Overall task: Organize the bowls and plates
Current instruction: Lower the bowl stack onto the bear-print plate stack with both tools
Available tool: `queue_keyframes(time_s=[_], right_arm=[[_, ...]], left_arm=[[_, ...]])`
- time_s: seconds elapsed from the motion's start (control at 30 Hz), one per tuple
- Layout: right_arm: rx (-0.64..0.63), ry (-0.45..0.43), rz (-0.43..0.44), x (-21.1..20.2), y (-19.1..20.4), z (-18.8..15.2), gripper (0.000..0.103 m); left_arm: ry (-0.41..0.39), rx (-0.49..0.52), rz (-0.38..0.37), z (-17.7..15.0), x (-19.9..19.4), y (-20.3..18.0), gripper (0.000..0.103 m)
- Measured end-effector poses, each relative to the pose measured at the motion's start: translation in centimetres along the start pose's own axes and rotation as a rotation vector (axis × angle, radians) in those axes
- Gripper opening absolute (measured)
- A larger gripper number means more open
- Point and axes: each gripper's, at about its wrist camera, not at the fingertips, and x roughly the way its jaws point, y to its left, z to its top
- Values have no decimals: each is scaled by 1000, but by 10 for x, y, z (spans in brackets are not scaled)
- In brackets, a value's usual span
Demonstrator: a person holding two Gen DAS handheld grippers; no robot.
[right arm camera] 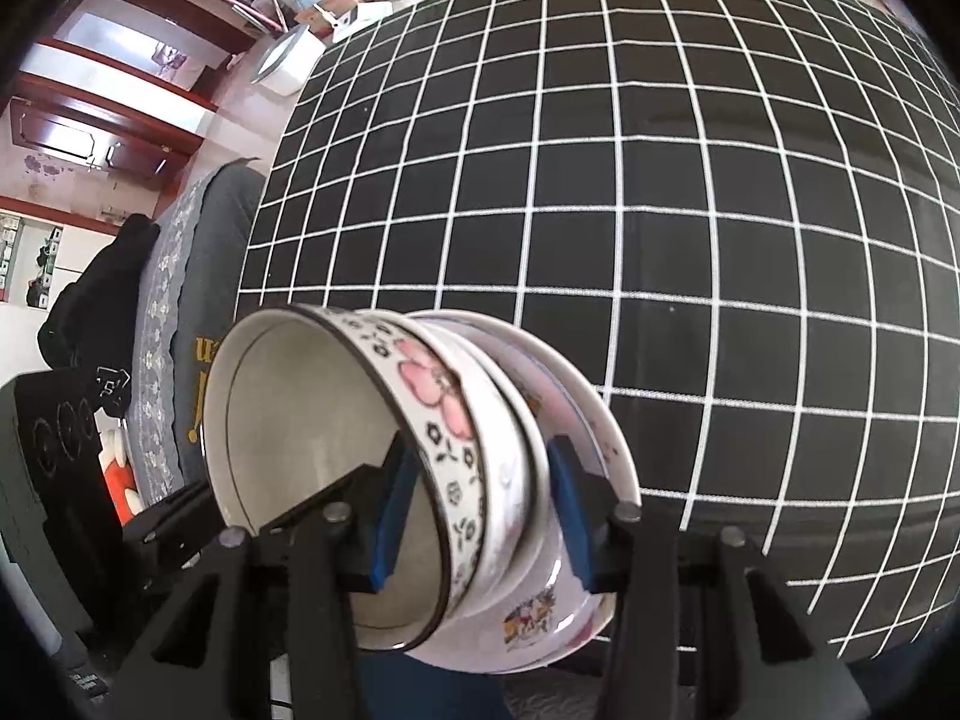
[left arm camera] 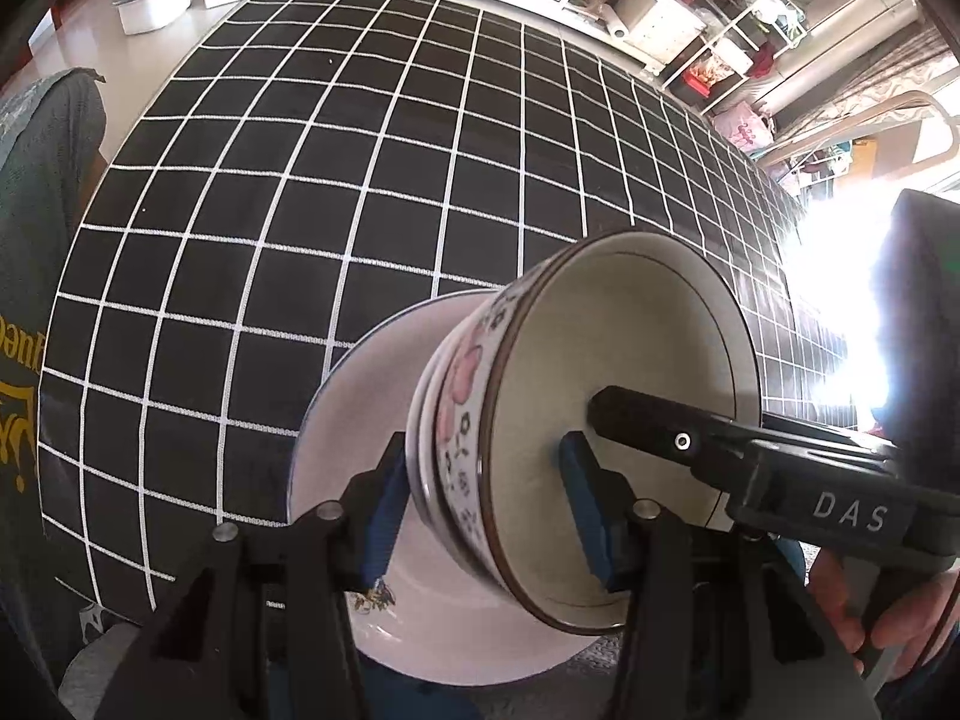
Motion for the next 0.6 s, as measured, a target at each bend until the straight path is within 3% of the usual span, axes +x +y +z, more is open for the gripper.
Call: queue_keyframes(time_s=[0.3,0.5,0.6], right_arm=[[-61,-97,-58,-18,-2,-8,49],[-103,-152,-66,-39,1,-14,49],[-126,-203,-72,-53,6,-21,49]], left_arm=[[-46,54,72,-9,-13,-5,47],[-110,80,63,-17,-35,-12,47],[-184,117,71,-25,-57,-22,47]])
